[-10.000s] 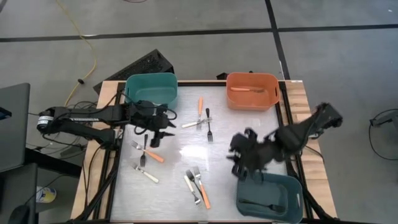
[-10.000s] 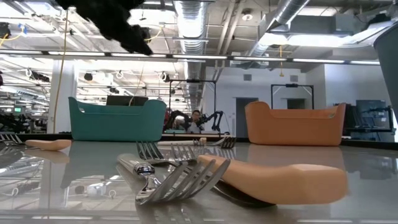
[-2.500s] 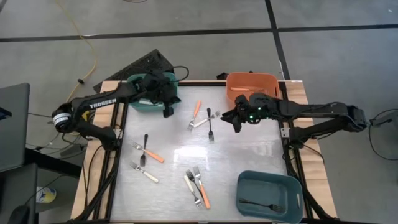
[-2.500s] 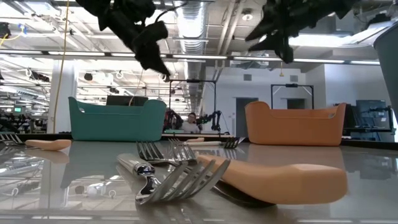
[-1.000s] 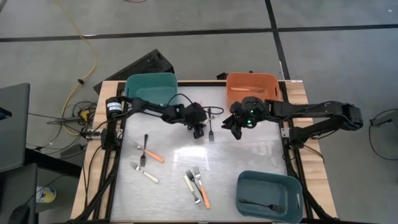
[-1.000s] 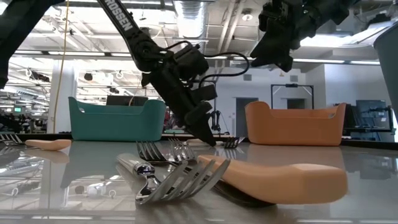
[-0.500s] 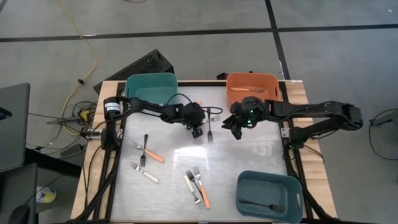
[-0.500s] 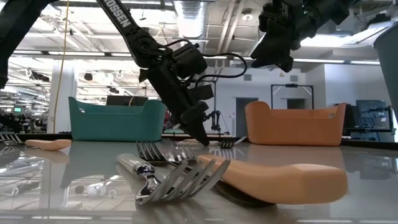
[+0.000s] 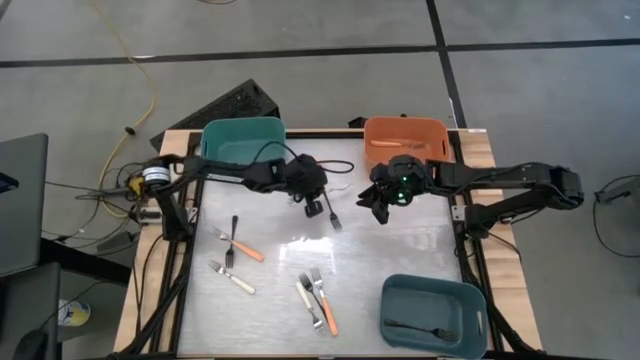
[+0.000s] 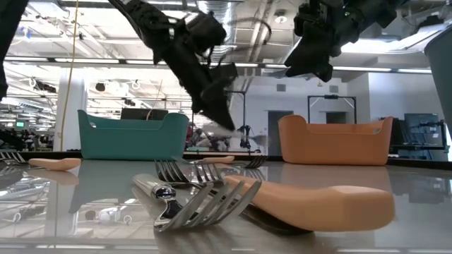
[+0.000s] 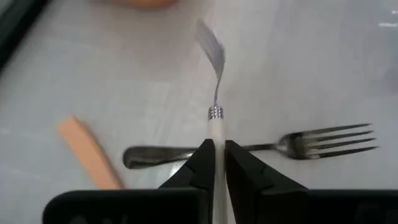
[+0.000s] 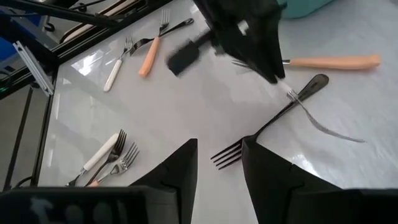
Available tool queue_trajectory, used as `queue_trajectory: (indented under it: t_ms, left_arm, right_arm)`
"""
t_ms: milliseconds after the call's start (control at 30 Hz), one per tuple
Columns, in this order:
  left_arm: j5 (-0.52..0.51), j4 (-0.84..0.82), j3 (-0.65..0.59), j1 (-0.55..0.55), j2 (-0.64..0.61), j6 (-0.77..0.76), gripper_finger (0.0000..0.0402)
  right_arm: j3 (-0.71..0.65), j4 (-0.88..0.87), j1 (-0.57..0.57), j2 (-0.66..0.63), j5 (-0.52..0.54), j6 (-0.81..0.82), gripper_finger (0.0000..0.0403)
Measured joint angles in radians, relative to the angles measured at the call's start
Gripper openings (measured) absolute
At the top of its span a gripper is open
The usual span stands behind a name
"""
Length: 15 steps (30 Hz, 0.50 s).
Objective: Sort silverware by color (type)
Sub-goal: Put the white fork into the green bin
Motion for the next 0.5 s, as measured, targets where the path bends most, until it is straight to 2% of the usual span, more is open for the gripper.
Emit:
queue_trajectory:
  t_ms: [100, 333, 500]
  left_arm:
    - [-0.009, -0.022, 0.0, 0.005, -0.069, 0.024, 0.0]
    - [-0.01, -0.05, 0.002, 0.042, -0.216, 0.063, 0.0001]
    - [0.044, -0.108, 0.002, 0.048, -0.207, 0.039, 0.0001]
  right_arm:
    - [0.0, 0.004, 0.0, 0.0, 0.0, 0.004, 0.0148]
    - [0.0, 0.012, 0.0, 0.0, 0.0, 0.008, 0.0148]
    - [0.0, 0.021, 0.0, 0.0, 0.0, 0.01, 0.0148]
